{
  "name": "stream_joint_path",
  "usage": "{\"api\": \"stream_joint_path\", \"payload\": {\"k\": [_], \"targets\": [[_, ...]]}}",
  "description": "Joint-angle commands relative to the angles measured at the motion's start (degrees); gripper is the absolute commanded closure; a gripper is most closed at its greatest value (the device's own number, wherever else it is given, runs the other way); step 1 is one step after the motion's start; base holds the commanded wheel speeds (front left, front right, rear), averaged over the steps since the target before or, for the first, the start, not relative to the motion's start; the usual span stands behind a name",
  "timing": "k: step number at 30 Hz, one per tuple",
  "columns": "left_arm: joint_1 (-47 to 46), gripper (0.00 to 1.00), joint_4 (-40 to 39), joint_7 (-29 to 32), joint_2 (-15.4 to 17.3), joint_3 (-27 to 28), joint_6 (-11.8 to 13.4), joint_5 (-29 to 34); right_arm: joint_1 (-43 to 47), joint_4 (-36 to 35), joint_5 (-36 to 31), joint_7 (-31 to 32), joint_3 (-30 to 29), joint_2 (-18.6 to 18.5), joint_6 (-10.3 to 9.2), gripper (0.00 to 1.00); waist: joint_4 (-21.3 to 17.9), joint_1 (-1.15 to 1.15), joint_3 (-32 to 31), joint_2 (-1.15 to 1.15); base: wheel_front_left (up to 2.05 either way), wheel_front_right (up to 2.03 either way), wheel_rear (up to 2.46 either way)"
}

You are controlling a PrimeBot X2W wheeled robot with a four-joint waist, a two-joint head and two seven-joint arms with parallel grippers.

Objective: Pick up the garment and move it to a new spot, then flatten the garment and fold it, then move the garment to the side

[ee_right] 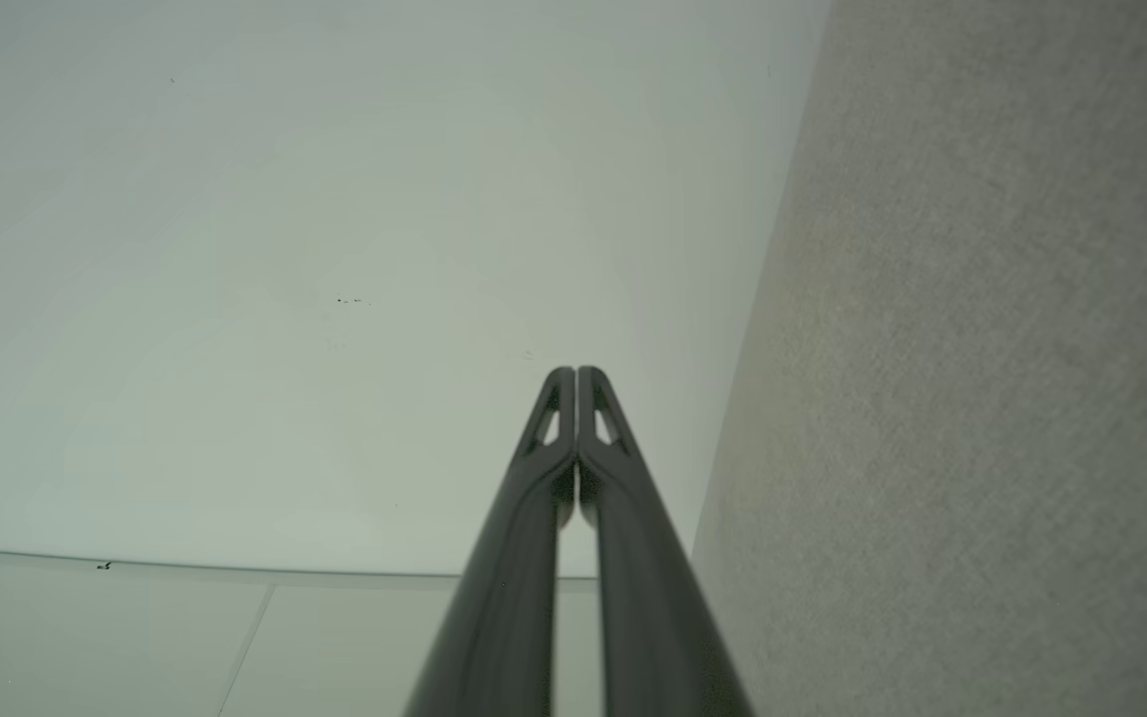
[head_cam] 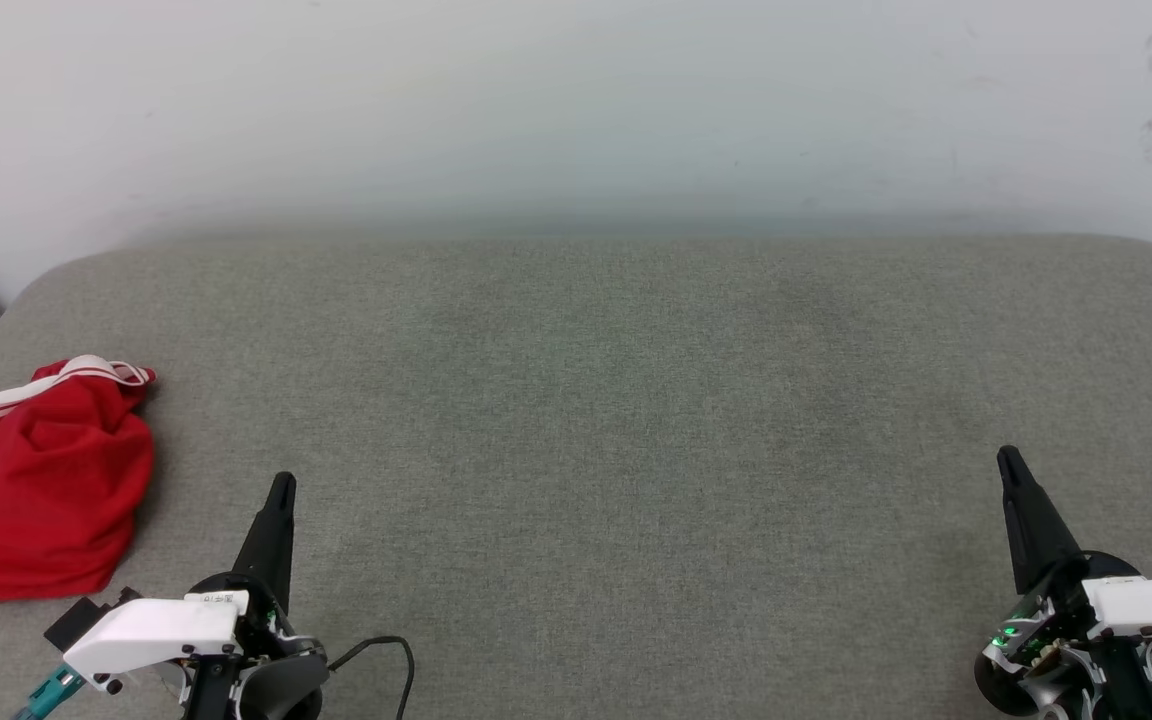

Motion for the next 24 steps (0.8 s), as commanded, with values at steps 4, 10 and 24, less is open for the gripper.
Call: {"api": "stream_joint_path", "payload": {"k": [4,10,24], "targets": [[-0.4,1.0,0.0,0.1,-0.1,0.1,-0.2,0.2,-0.7,0.1,-0.1,0.0,0.0,0.3,0.0,1.0,0.0,0.0,0.0,0.0,0.0,0.0,0.0],[0.0,0.0,0.0,0.0,0.0,0.0,0.0,0.0,0.0,0.0,0.0,0.0,0.0,0.0,0.0,0.0,0.0,0.0,0.0,0.0,0.0,0.0,0.0],[1.8,0.0,-0.4,-3.2,-0.2,-0.7,0.0,4.3,2.7,0.1,-5.2,-3.2,-0.1,0.0,0.0,0.0,0.0,0.0,0.1,0.0,0.0,0.0,0.0]]}}
